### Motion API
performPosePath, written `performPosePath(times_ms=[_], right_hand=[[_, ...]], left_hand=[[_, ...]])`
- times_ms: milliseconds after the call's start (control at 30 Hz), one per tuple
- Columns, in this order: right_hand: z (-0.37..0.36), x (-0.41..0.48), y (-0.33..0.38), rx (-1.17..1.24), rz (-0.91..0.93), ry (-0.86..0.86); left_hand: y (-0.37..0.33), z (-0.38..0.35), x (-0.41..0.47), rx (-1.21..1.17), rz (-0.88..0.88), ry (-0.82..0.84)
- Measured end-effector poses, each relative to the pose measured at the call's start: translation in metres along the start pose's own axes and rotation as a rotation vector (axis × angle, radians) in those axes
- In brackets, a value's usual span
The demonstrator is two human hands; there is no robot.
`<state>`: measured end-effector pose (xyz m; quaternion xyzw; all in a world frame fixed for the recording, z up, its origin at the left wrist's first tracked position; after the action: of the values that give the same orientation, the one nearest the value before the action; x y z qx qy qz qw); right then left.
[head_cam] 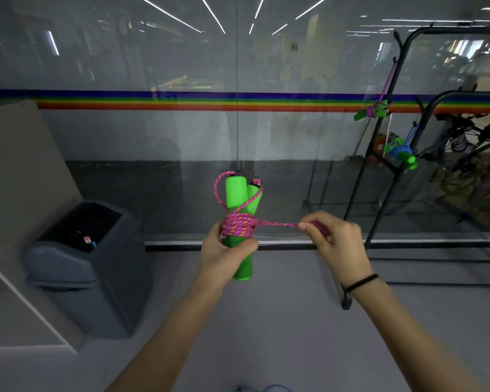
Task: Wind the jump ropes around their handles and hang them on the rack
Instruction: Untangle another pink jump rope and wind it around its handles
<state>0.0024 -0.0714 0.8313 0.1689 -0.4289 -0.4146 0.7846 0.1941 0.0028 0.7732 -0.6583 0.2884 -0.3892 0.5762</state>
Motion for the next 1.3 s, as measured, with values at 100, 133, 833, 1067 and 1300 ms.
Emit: performPosePath(times_ms=[100, 133, 833, 1067, 1300], right_hand=[[0.014, -0.012, 0.051, 0.024, 0.211, -0.073], [0.012, -0.017, 0.062, 0.032, 0.259, -0.071], [0.003, -0.009, 0.066, 0.577, 0.026, 0.169], [0.005, -0.007, 0.080, 0.449, 0.107, 0.182], [0.009, -0.005, 0.091, 0.288, 0.067, 0.159]], left_hand=[[-0.007, -0.005, 0.006, 0.192, -0.062, 0.028], [-0.009, -0.008, 0.006, 0.251, -0.072, 0.032], [-0.033, -0.025, -0.014, -0.065, -0.021, 0.146], [-0.033, -0.034, -0.019, -0.145, 0.052, 0.272], [-0.025, -0.035, -0.025, -0.195, 0.136, 0.317]])
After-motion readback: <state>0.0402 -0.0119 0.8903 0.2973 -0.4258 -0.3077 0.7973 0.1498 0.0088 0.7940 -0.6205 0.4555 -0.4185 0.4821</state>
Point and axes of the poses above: each hand's wrist, its own x-axis towards the middle knuckle, its own z-axis out of the back of the hand, y = z × x, the point moved 9 cm from there along x, towards the middle knuckle, and after that the axes turned 9 degrees about -z, right-handed, at the moved point
